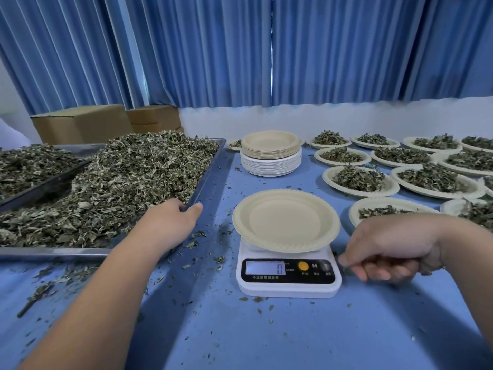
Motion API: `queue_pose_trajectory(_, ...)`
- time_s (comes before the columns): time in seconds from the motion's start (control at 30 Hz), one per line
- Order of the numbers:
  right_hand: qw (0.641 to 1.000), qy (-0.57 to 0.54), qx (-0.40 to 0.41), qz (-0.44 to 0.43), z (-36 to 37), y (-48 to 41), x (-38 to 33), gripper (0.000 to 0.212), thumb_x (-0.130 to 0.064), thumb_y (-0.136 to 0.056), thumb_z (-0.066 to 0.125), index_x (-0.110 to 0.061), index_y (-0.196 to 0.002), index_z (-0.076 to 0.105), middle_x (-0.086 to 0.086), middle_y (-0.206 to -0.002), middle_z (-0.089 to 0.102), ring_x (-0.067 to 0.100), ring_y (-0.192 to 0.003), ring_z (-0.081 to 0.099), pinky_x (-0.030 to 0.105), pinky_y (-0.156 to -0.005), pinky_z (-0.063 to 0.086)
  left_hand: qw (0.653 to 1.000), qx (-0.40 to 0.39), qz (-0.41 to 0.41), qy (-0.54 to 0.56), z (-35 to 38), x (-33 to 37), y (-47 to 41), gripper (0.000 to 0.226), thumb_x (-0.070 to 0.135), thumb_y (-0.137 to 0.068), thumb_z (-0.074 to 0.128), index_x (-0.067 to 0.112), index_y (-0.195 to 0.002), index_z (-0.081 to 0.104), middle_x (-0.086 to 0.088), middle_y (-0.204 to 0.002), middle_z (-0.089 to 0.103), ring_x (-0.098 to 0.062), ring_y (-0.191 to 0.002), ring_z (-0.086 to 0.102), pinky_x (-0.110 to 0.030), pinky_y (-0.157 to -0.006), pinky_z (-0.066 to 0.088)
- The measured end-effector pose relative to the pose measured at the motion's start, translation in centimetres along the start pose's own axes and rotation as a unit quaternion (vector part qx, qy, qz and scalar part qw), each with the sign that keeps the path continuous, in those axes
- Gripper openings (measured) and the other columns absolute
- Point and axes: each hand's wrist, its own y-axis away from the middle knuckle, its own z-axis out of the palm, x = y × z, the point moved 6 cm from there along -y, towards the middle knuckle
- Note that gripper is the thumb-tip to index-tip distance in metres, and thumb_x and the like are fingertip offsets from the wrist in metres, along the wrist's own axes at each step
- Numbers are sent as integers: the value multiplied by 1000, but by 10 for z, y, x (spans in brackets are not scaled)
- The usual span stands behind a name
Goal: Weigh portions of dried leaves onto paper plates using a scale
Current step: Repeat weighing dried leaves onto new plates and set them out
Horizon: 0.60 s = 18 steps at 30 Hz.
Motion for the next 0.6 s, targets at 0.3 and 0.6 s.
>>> queue_pose_trajectory(0.3, 938, -112, 323, -52, -36, -4, -11, 17, -5, -93, 49, 2, -85, 62, 11, -48, 56, 17, -31, 35, 15, -32, 25, 982, 105, -26, 155, -37, -20, -7, 52, 61, -96, 35, 20, -117, 59, 5, -105, 61, -21, -98, 58, -33, -80, 38)
queue_pose_trajectory(0.6, 935, -72, 341, -64, -35, -15, -14, 32, -3, -89, 40, -12, -79, 69, 9, -45, 59, 18, -29, 44, 15, -32, 29, 987, 96, 59, 118, -41, -24, -64, 24, 18, -101, 40, 26, -103, 63, 6, -78, 65, -2, -36, 41, -20, -35, 34)
